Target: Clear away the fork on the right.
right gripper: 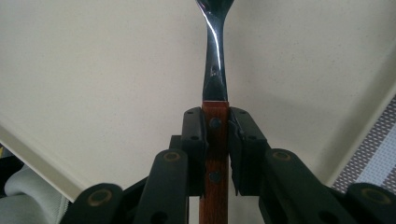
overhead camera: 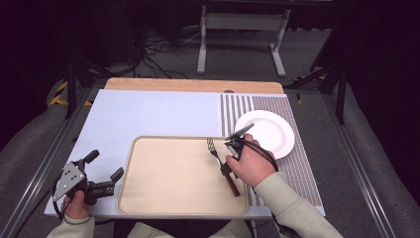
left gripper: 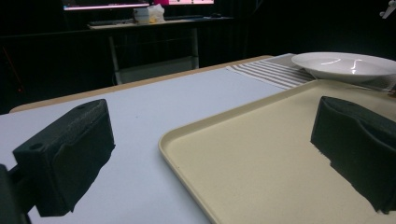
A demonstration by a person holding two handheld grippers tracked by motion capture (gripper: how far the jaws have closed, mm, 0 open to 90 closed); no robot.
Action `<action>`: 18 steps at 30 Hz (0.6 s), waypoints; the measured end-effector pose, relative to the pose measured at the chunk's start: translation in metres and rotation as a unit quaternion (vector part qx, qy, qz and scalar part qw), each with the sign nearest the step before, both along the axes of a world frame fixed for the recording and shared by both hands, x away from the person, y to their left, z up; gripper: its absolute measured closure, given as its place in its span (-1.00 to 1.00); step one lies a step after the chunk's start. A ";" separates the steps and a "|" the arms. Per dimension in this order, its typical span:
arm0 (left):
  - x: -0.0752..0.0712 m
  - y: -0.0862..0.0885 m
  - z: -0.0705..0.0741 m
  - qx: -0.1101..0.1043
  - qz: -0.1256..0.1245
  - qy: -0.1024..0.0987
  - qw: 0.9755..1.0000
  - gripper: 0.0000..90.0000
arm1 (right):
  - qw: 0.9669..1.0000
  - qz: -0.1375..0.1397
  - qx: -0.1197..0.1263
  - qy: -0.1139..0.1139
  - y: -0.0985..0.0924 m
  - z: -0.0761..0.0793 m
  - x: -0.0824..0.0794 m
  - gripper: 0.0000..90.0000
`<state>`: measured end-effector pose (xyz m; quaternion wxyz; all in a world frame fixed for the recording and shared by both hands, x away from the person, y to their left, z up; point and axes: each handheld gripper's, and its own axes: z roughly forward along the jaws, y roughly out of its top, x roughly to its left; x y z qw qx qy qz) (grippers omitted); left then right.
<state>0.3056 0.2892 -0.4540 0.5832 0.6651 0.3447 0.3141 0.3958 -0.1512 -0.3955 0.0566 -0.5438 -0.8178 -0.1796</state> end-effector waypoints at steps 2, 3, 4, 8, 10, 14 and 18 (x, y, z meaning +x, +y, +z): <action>0.000 0.000 0.000 0.000 0.000 0.000 1.000 -1.00 | 1.000 0.001 -0.002 0.004 0.002 -0.004 0.000 0.72; 0.000 0.000 0.000 0.000 0.000 0.000 1.000 -1.00 | 1.000 -0.001 -0.003 0.007 0.002 -0.006 -0.001 0.72; 0.000 0.000 0.000 0.000 0.000 0.000 1.000 -1.00 | 1.000 -0.002 -0.003 0.008 0.003 -0.007 -0.001 0.72; 0.000 0.000 0.000 0.000 0.001 0.000 1.000 -1.00 | 1.000 -0.003 -0.009 0.014 0.004 -0.011 -0.001 0.72; 0.000 0.000 0.000 0.000 0.001 0.000 1.000 -1.00 | 1.000 -0.002 -0.010 0.015 0.005 -0.012 -0.001 0.72; 0.000 -0.001 0.000 0.000 0.000 0.000 1.000 -1.00 | 1.000 -0.003 -0.014 0.019 0.006 -0.014 -0.001 0.72; 0.000 0.000 0.000 0.000 0.001 0.000 1.000 -1.00 | 1.000 -0.004 -0.019 0.022 0.007 -0.016 -0.002 0.72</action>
